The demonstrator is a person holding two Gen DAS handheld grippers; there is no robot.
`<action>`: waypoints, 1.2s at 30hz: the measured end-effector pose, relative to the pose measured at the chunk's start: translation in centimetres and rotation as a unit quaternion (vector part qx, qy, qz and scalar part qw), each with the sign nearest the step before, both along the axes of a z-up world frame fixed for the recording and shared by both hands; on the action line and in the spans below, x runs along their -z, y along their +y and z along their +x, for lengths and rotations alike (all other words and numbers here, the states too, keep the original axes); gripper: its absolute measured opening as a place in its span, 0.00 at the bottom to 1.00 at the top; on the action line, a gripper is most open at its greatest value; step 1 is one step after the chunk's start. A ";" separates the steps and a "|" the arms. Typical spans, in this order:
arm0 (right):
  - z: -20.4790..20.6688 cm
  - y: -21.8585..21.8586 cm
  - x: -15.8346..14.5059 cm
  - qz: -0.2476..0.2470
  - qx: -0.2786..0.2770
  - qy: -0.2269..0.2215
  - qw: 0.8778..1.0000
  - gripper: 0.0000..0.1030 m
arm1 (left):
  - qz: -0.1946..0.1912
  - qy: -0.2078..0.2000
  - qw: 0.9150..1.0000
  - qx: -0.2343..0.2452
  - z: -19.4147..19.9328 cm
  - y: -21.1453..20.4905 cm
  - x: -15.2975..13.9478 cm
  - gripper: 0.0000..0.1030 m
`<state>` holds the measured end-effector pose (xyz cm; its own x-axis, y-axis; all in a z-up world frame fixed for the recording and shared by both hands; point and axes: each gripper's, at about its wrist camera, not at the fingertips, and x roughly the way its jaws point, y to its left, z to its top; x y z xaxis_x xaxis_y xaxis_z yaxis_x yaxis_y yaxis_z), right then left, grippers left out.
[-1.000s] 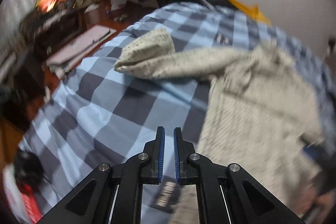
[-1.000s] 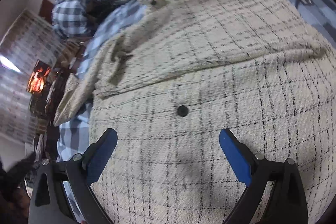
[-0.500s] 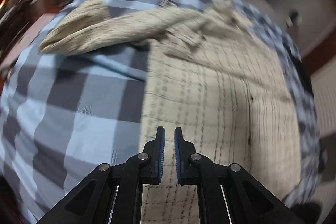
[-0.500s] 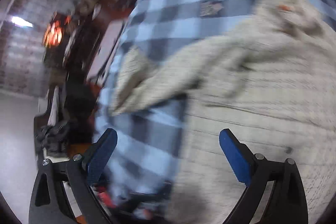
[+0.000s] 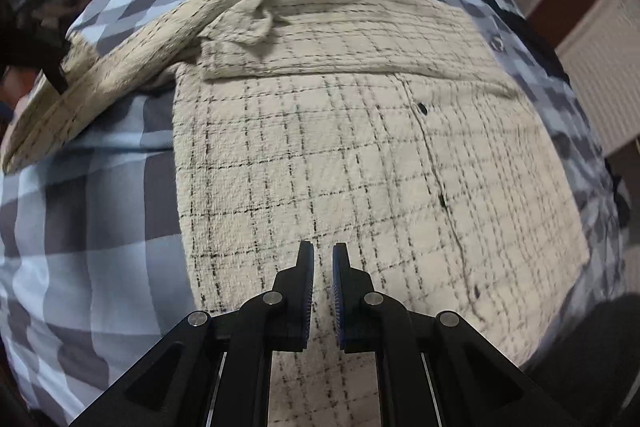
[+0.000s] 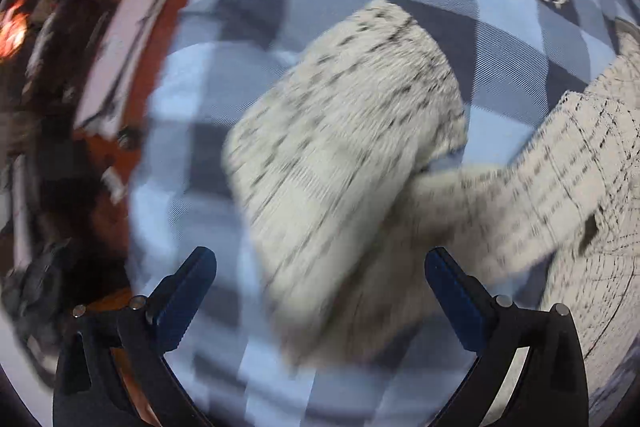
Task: Fold small clothes
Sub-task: 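Grasp the other sleeve with the right gripper and fold it over the shirt body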
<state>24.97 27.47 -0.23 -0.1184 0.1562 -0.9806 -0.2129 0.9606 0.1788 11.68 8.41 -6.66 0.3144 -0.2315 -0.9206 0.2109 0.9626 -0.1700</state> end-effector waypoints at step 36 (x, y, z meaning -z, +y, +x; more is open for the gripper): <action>-2.9 -24.0 -24.3 0.299 -0.032 -0.286 0.910 0.07 | 0.008 -0.001 1.000 -0.006 1.5 6.3 1.5 0.07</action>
